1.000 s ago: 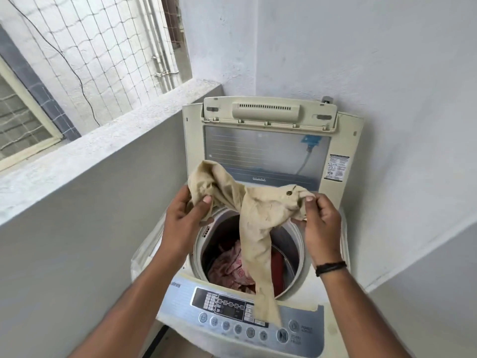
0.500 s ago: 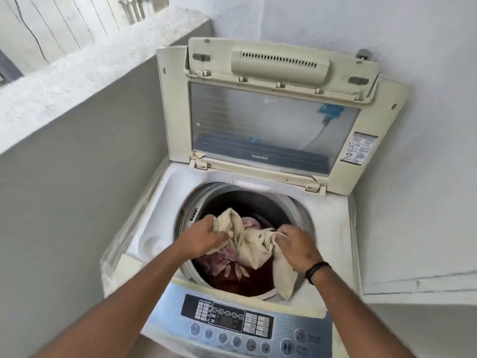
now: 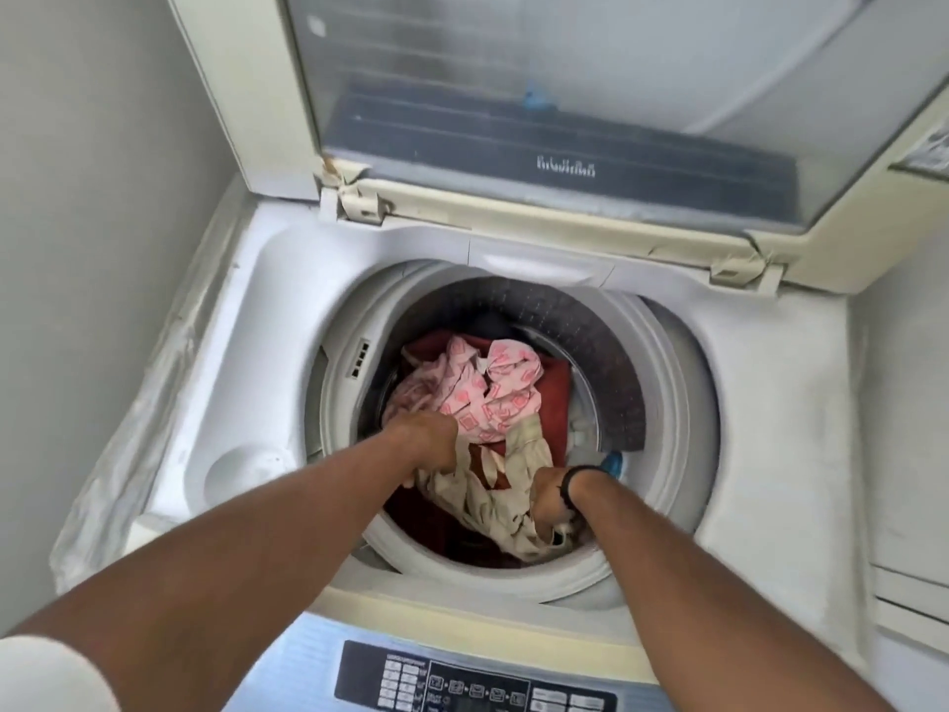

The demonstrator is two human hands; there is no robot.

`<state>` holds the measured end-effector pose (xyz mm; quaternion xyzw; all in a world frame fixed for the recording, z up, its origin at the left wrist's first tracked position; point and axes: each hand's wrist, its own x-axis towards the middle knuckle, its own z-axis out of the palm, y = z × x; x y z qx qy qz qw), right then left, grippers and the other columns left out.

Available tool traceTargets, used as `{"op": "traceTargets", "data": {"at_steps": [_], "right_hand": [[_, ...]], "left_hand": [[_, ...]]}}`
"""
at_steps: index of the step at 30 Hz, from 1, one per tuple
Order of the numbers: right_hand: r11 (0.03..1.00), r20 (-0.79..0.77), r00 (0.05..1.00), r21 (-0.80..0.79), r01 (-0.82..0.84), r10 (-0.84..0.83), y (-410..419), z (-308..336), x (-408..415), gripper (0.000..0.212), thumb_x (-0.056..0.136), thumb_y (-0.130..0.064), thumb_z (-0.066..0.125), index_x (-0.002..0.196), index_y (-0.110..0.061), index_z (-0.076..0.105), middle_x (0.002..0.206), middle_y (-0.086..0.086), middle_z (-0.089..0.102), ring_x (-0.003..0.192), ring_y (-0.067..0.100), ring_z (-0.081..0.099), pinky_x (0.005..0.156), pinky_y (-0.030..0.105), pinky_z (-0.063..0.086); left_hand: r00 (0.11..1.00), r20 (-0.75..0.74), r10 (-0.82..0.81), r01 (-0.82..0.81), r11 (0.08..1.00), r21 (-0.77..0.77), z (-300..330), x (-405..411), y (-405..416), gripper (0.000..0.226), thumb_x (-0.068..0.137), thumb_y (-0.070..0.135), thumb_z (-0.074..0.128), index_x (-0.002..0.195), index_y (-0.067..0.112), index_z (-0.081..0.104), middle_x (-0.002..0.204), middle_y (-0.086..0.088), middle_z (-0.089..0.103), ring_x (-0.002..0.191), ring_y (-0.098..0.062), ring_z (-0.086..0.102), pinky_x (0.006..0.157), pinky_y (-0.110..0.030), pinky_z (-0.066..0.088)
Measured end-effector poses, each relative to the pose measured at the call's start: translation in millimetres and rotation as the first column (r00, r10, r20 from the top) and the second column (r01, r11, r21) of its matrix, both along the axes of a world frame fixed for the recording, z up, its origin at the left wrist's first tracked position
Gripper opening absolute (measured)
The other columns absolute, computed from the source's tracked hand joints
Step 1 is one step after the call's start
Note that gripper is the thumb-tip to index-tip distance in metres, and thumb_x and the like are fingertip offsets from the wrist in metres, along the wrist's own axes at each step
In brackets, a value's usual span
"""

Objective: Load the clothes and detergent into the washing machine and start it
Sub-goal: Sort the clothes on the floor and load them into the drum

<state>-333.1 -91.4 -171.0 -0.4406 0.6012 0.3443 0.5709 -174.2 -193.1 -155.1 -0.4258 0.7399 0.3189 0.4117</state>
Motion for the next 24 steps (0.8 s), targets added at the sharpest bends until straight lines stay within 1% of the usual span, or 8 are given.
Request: {"op": "traceTargets", "data": {"at_steps": [2, 5, 7, 9, 14, 19, 22, 24], "right_hand": [[0.982, -0.029, 0.985, -0.089, 0.164, -0.167, -5.9, -3.6, -5.4, 0.017, 0.084, -0.004, 0.065, 0.101, -0.002, 0.065, 0.08, 0.012, 0.066, 0.059, 0.022, 0.064, 0.051, 0.03, 0.055], [0.851, -0.085, 0.928, -0.438, 0.291, -0.361, -12.9, -15.2, -14.6, 0.02, 0.081, -0.003, 0.054, 0.095, -0.006, 0.068, 0.092, 0.013, 0.071, 0.083, 0.028, 0.07, 0.07, 0.033, 0.059], [0.738, -0.05, 0.868, -0.552, 0.388, -0.494, -15.5, -17.8, -17.7, 0.015, 0.078, -0.004, 0.054, 0.086, -0.01, 0.066, 0.093, 0.013, 0.072, 0.087, 0.029, 0.07, 0.078, 0.035, 0.059], [0.689, -0.009, 0.827, -0.559, 0.461, -0.562, -16.8, -15.9, -17.8, 0.009, 0.08, -0.008, 0.06, 0.087, -0.009, 0.066, 0.097, 0.013, 0.071, 0.093, 0.029, 0.067, 0.082, 0.032, 0.056], [0.731, 0.105, 0.849, -0.462, 0.502, -0.517, -9.8, -1.5, -4.8, 0.039, 0.085, -0.023, 0.071, 0.123, -0.018, 0.061, 0.128, 0.004, 0.06, 0.115, 0.024, 0.058, 0.09, 0.025, 0.046], [0.711, 0.158, 0.846, -0.477, 0.517, -0.509, 12.1, 40.9, 3.4, 0.039, 0.09, -0.03, 0.066, 0.127, -0.018, 0.06, 0.131, 0.005, 0.061, 0.117, 0.021, 0.058, 0.096, 0.026, 0.045], [0.69, 0.153, 0.851, -0.523, 0.501, -0.503, 37.1, 81.9, 9.4, 0.03, 0.091, -0.035, 0.063, 0.117, -0.02, 0.066, 0.124, 0.002, 0.066, 0.11, 0.019, 0.061, 0.091, 0.027, 0.048], [0.597, 0.19, 0.819, -0.6, 0.533, -0.541, 59.3, 112.9, 15.6, 0.019, 0.093, -0.035, 0.06, 0.103, -0.023, 0.071, 0.109, -0.003, 0.07, 0.099, 0.015, 0.064, 0.085, 0.028, 0.05]], "left_hand": [[0.991, -0.052, 0.124, -0.128, 0.988, -0.082, -16.4, 1.2, -3.2, 0.036, 0.093, 0.023, 0.056, 0.124, 0.006, 0.06, 0.124, -0.014, 0.066, 0.1, -0.028, 0.072, 0.075, -0.029, 0.054], [0.921, -0.183, 0.344, -0.374, 0.914, -0.161, -36.4, 6.5, -10.8, 0.058, 0.09, 0.021, 0.058, 0.145, 0.009, 0.043, 0.141, -0.02, 0.054, 0.128, -0.035, 0.055, 0.1, -0.036, 0.046], [0.861, -0.239, 0.45, -0.486, 0.865, -0.123, -44.5, 9.0, -15.3, 0.074, 0.089, 0.026, 0.061, 0.152, 0.01, 0.024, 0.144, -0.022, 0.05, 0.131, -0.038, 0.051, 0.104, -0.04, 0.043], [0.843, -0.262, 0.47, -0.507, 0.857, -0.095, -48.0, 9.7, -17.9, 0.086, 0.088, 0.031, 0.066, 0.152, 0.01, 0.013, 0.141, -0.022, 0.051, 0.129, -0.039, 0.052, 0.103, -0.041, 0.044], [0.869, -0.291, 0.4, -0.431, 0.901, -0.048, -42.5, 12.3, -15.5, 0.105, 0.086, 0.033, 0.071, 0.158, 0.016, -0.004, 0.15, -0.019, 0.043, 0.131, -0.036, 0.05, 0.106, -0.039, 0.043], [0.97, -0.19, 0.151, -0.112, 0.973, 0.201, 0.1, 19.4, -4.4, 0.079, 0.089, 0.042, 0.068, 0.155, 0.018, 0.03, 0.146, -0.013, 0.05, 0.132, -0.03, 0.048, 0.104, -0.033, 0.043], [0.954, -0.292, 0.068, -0.011, 0.981, 0.193, 44.2, 35.6, 12.9, 0.062, 0.092, 0.043, 0.065, 0.147, 0.022, 0.045, 0.131, -0.01, 0.061, 0.119, -0.026, 0.056, 0.101, -0.037, 0.046], [0.916, -0.389, 0.096, -0.031, 0.985, 0.169, 74.5, 51.5, 29.1, 0.05, 0.093, 0.042, 0.063, 0.139, 0.024, 0.053, 0.124, -0.006, 0.066, 0.11, -0.022, 0.061, 0.099, -0.039, 0.049]]}}
